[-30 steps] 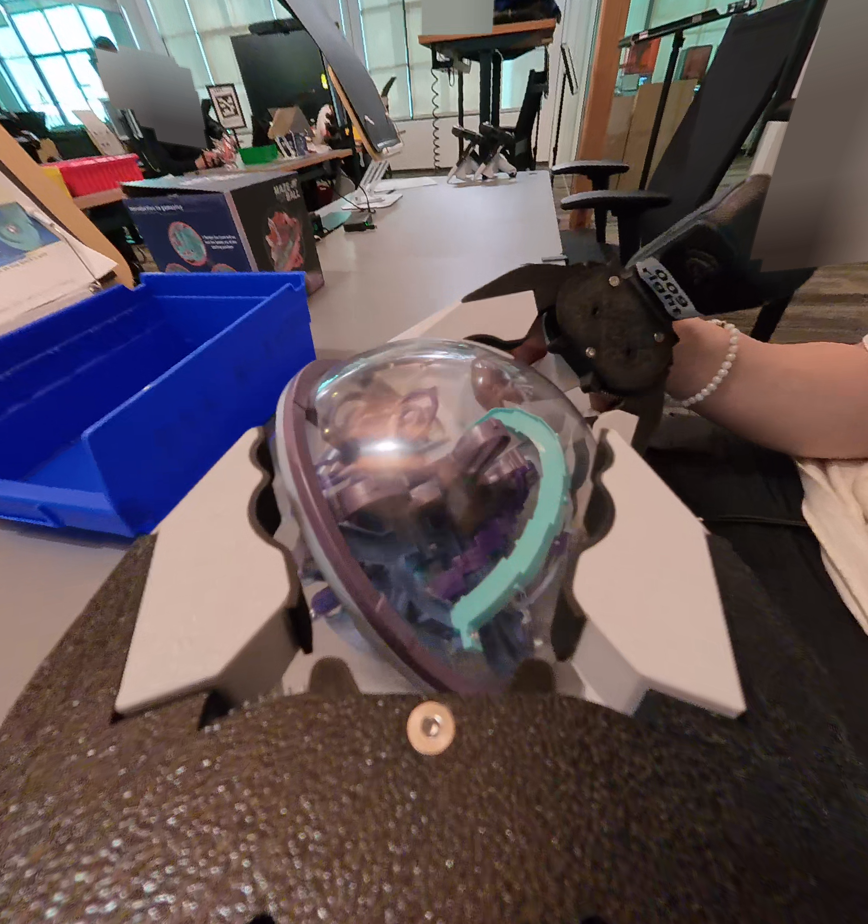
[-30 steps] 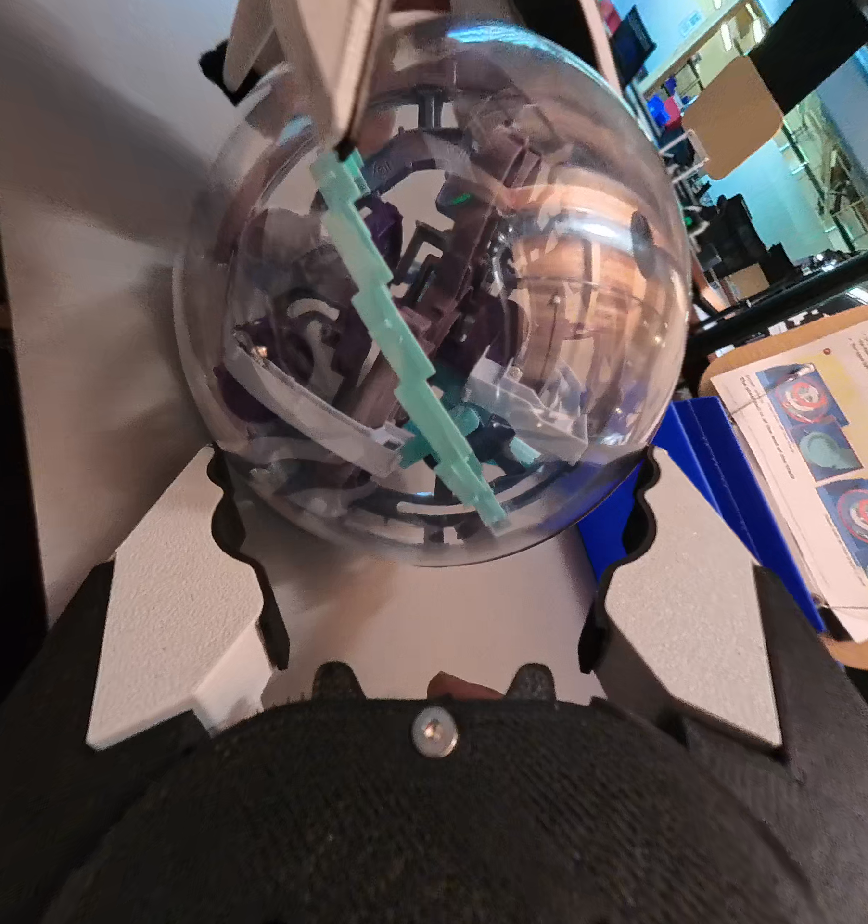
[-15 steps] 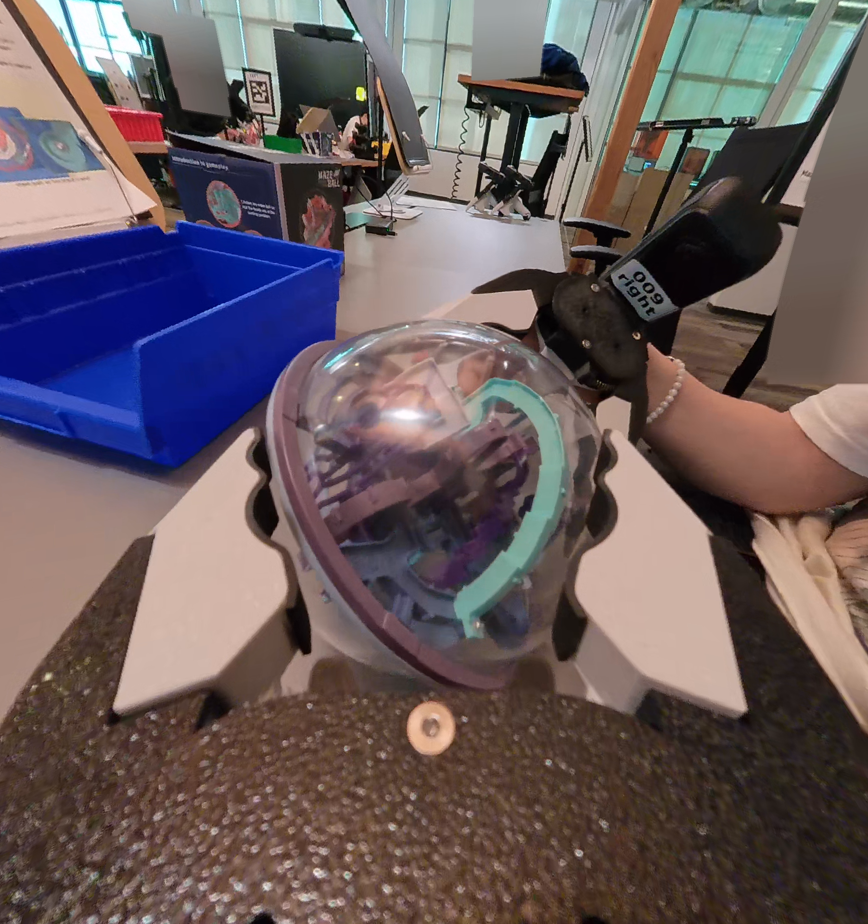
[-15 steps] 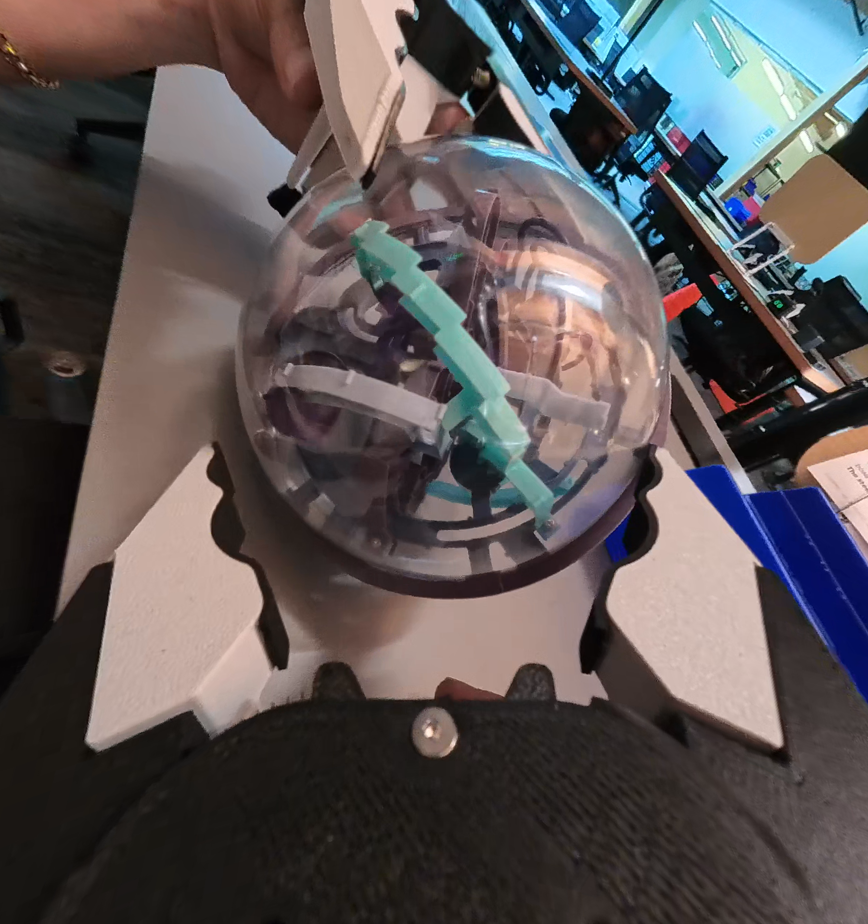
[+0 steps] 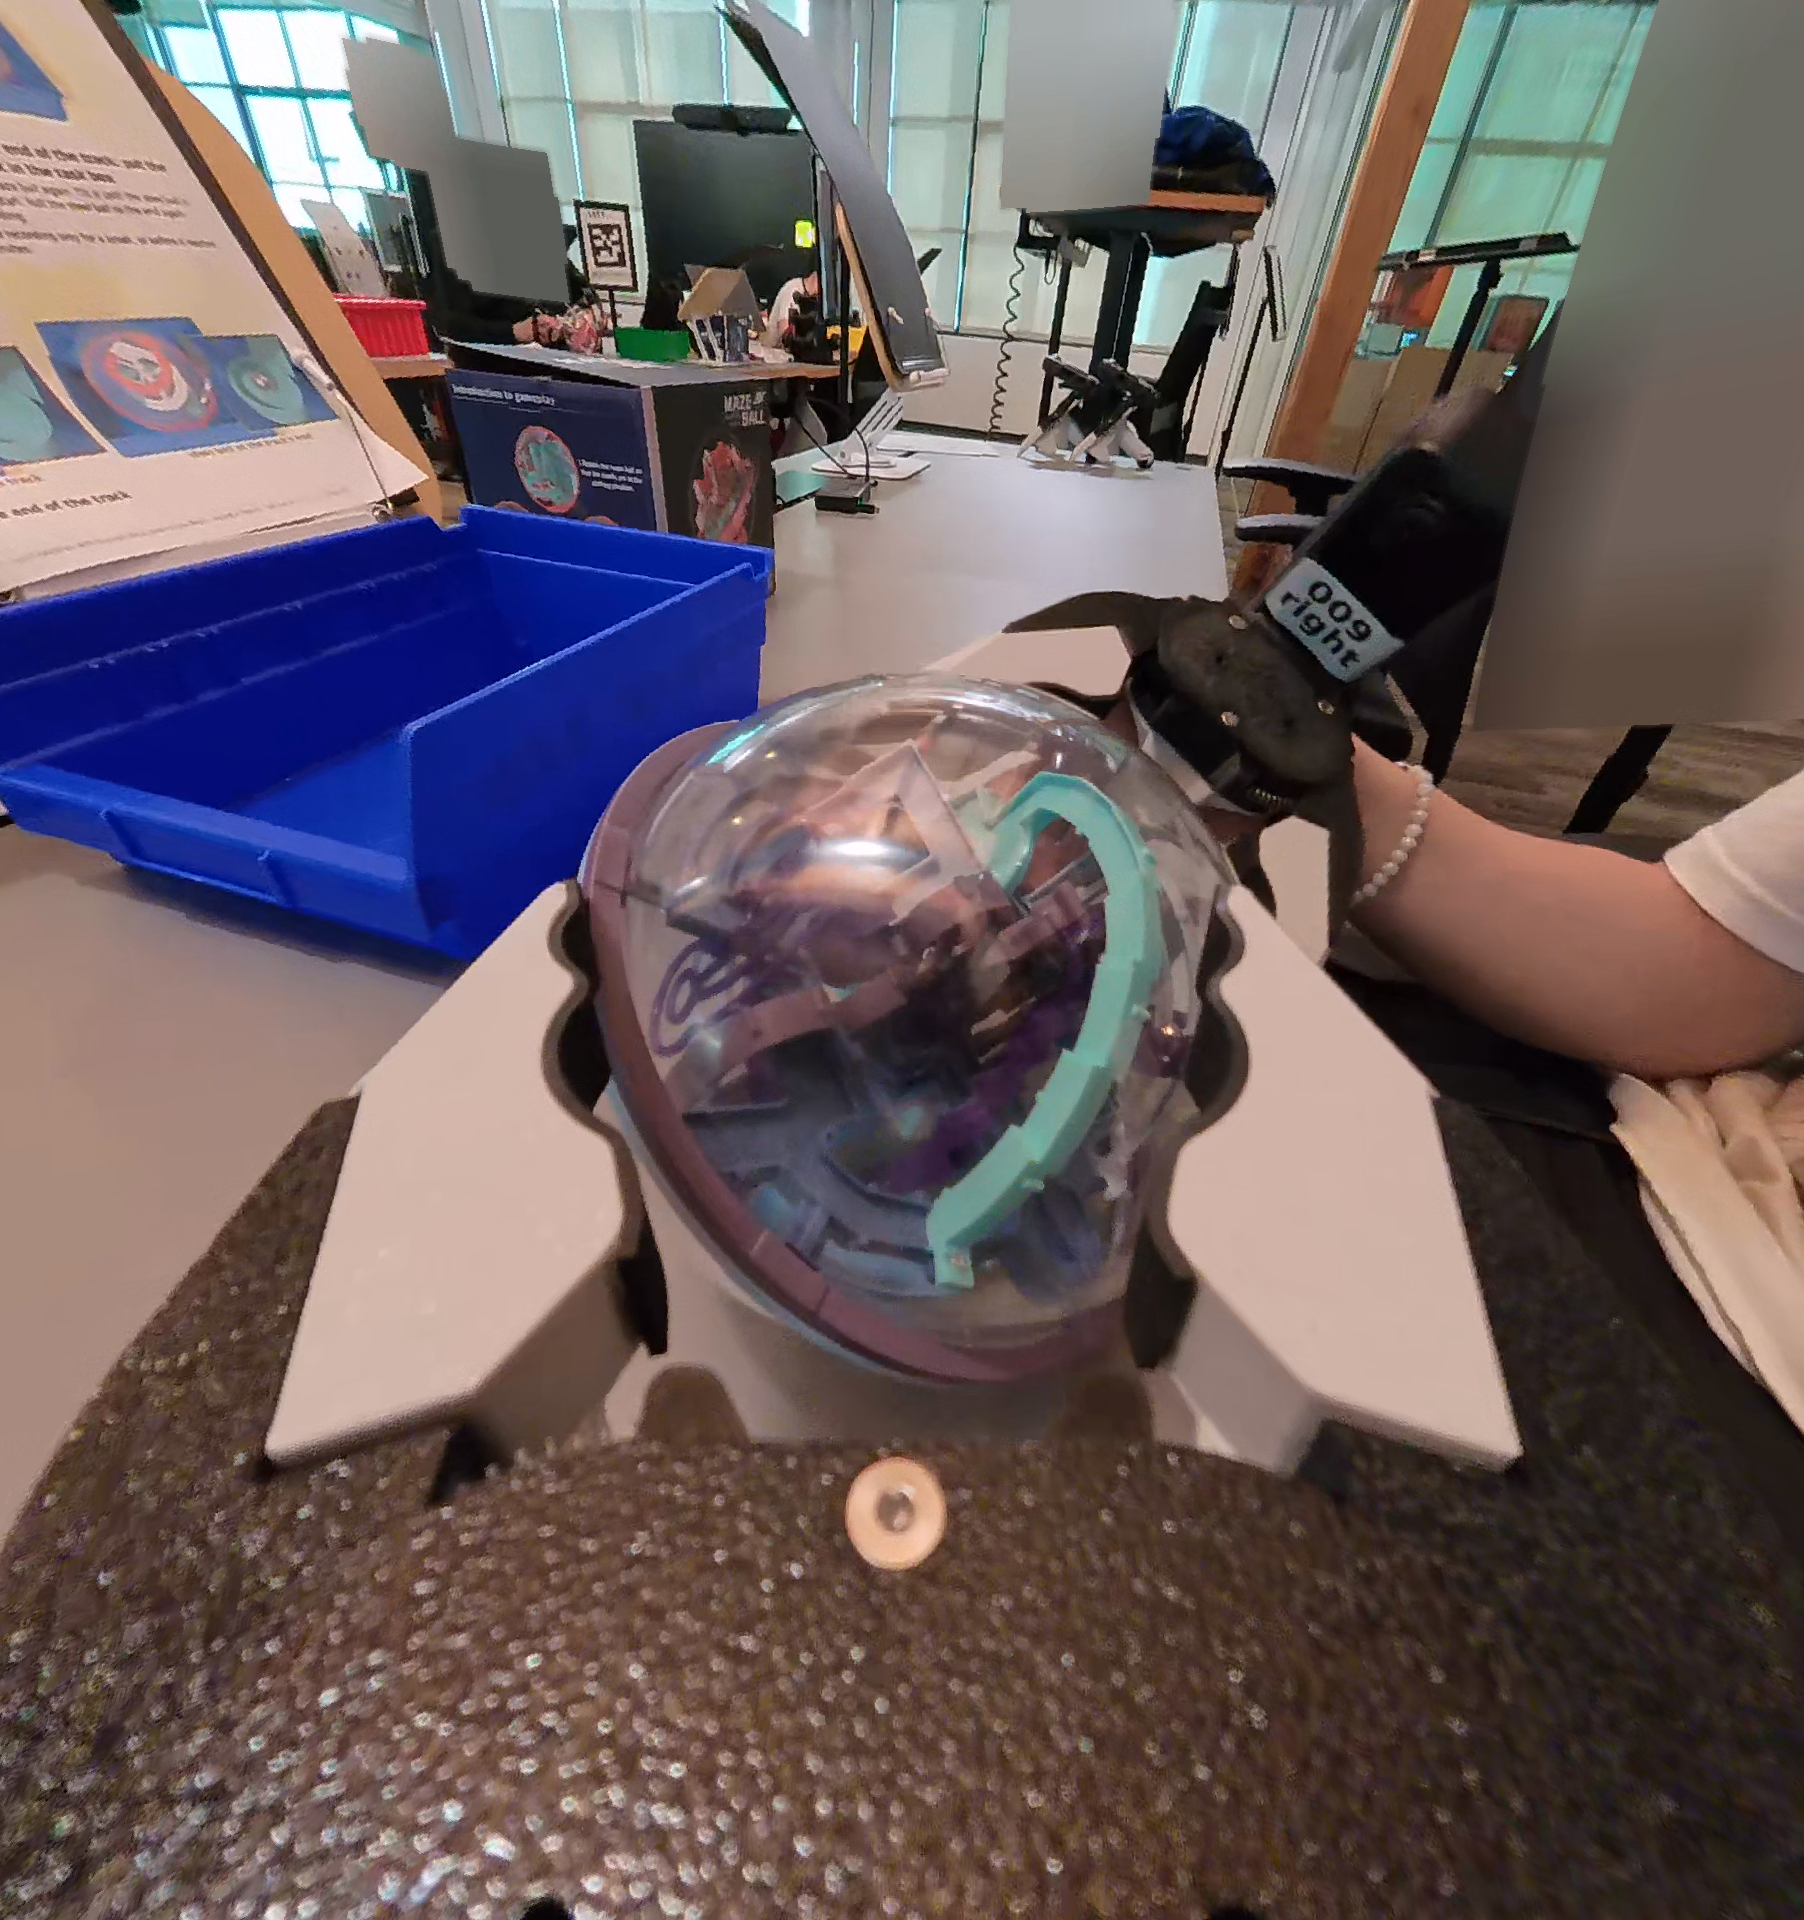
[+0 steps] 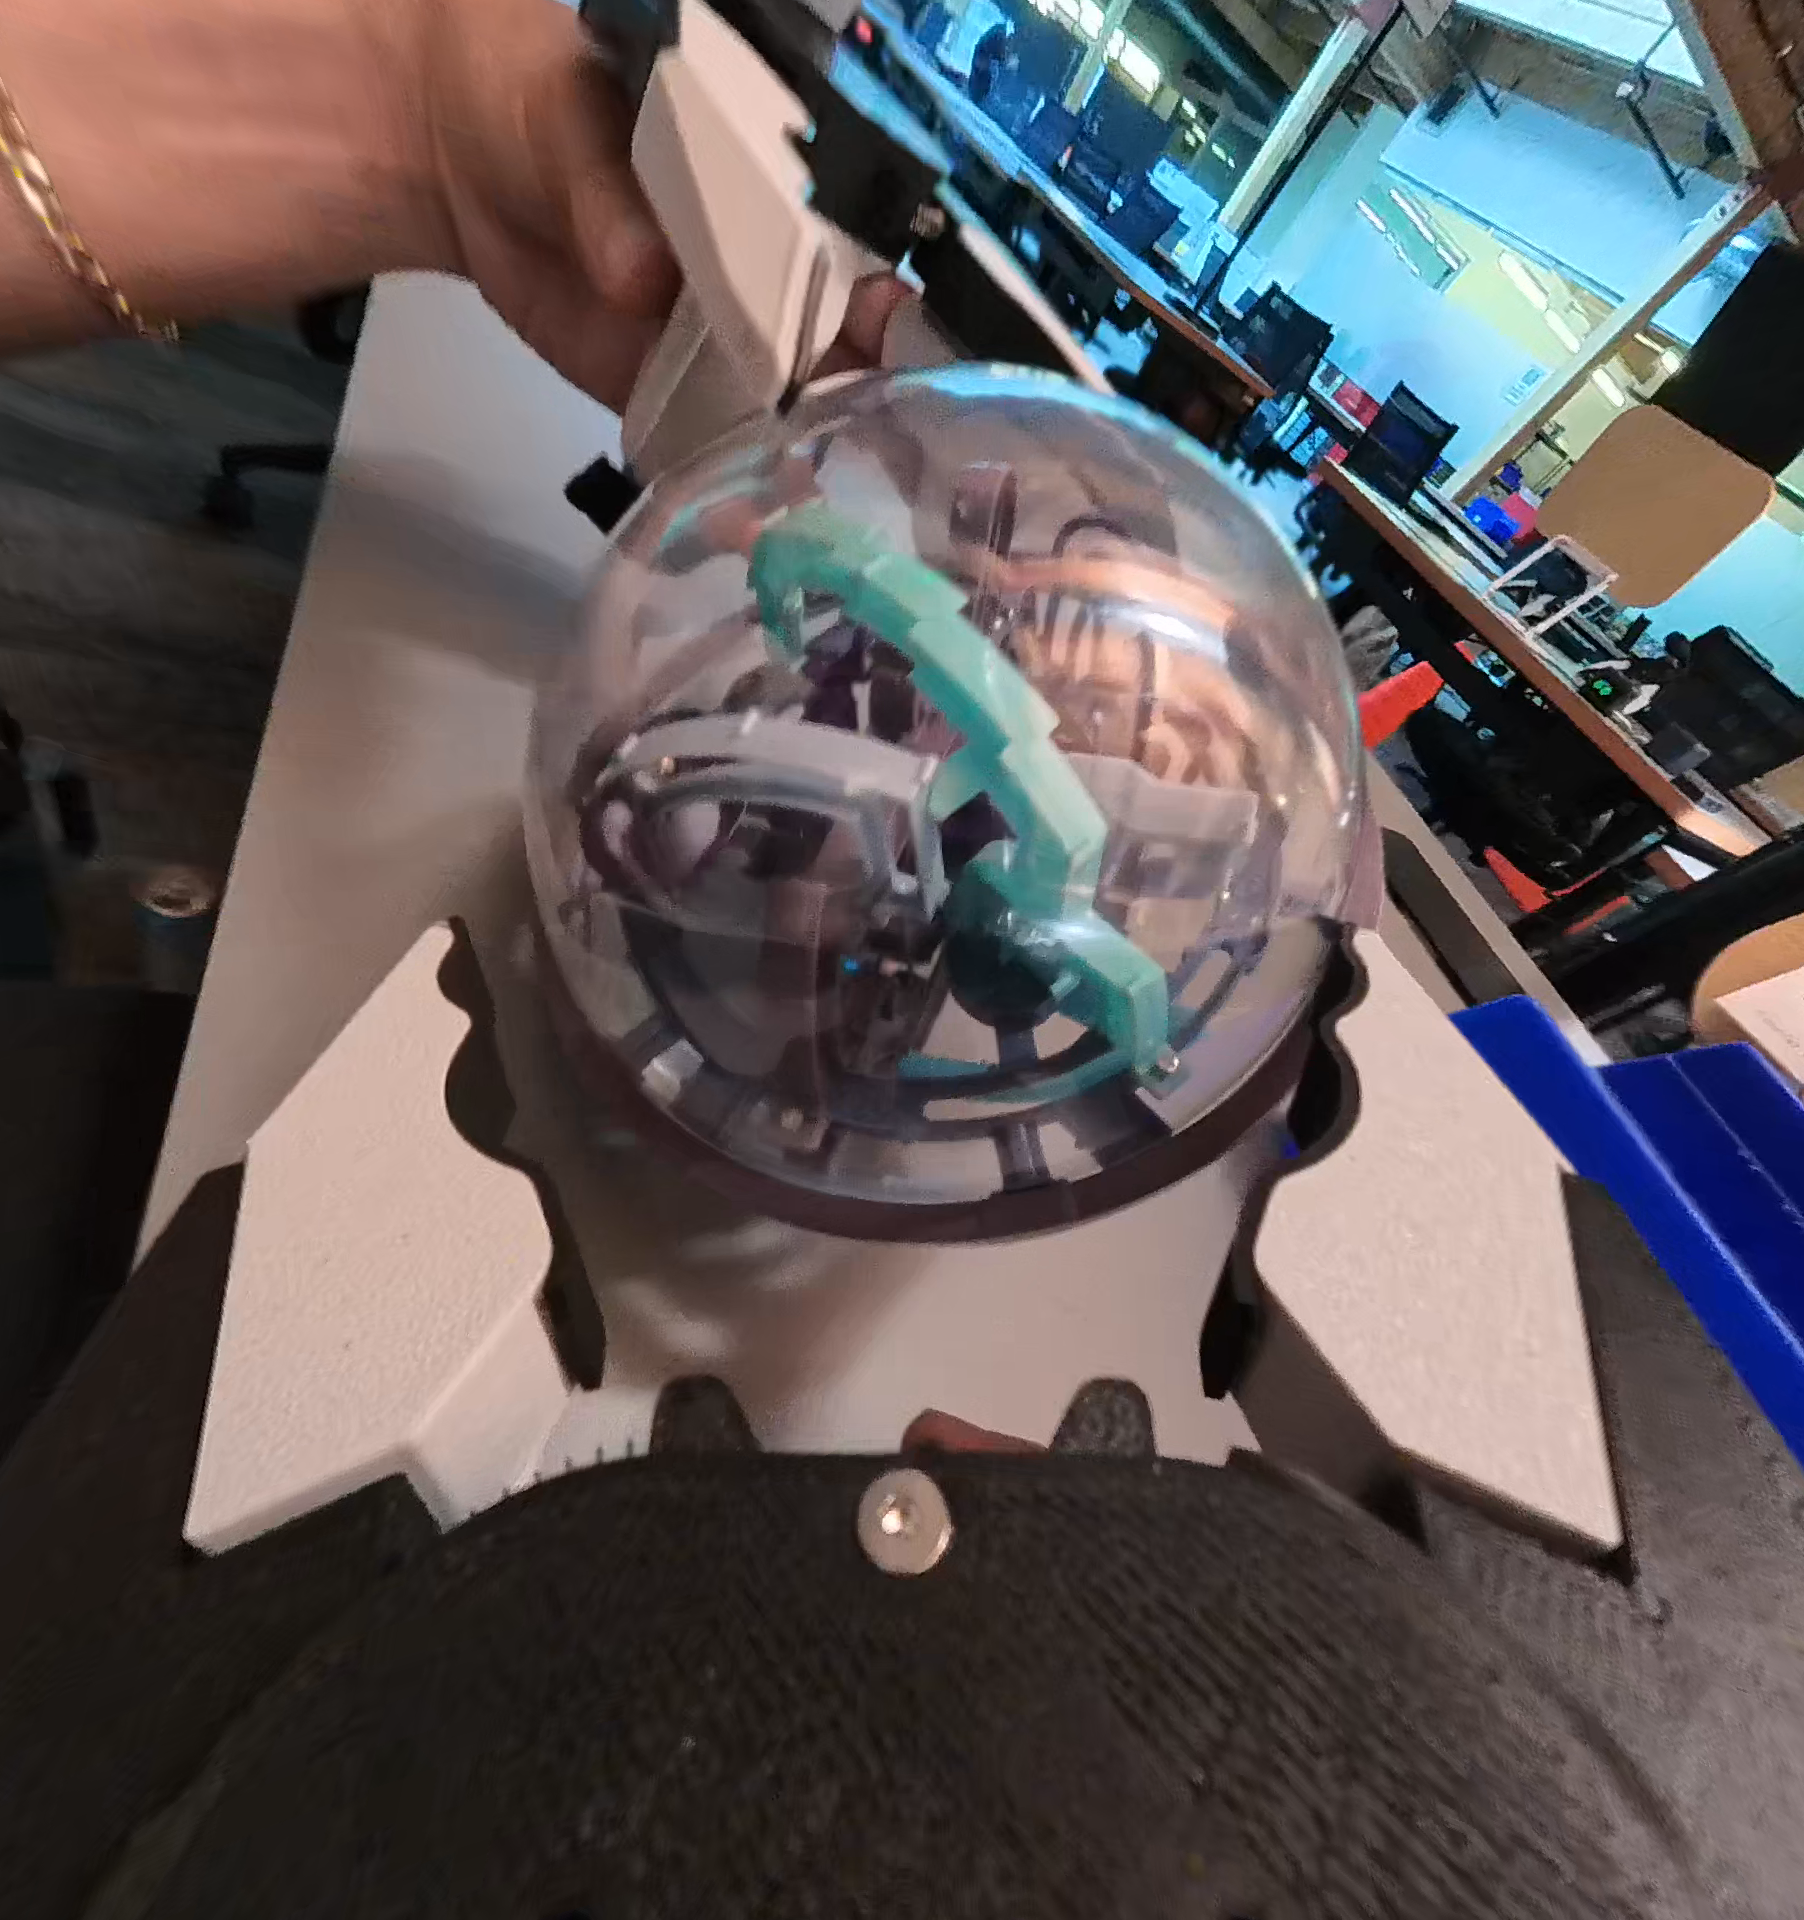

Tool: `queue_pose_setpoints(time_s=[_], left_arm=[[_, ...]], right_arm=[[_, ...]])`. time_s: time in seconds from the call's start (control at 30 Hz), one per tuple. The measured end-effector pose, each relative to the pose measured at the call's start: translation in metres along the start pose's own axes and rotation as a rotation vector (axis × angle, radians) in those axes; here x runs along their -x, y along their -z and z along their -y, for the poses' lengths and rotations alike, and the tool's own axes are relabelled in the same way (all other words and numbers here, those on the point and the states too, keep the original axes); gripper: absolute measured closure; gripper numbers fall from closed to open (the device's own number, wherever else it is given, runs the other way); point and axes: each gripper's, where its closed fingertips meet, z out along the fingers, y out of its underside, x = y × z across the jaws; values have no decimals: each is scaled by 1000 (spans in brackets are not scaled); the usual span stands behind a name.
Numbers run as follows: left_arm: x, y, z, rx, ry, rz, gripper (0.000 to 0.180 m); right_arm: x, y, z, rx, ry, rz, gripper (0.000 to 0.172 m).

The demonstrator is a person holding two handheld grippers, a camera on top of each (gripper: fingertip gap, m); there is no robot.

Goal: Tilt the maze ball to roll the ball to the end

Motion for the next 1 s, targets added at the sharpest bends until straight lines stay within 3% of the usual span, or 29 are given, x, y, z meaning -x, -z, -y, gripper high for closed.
queue_pose_setpoints(time_s=[0.17, 0.27, 0.37, 0.63, 1.0], left_arm=[[2, 2, 0, -7, 12, 1, 69], [1, 4, -1, -7, 7, -3, 69], [2, 6, -3, 1, -9, 3, 69], [10, 9, -12, 40, -5, 35, 69], [20, -5, -11, -15, 207, 24, 67]], right_arm=[[-6, 11, -5, 11, 10, -19, 26], [-21, 16, -9, -26, -94, -57, 26], [-16, 9, -22, 5, -193, 6, 29], [-13, -6, -28, 87, -157, -43, 34], [-13, 9, -24, 137, -412, -136, 40]])
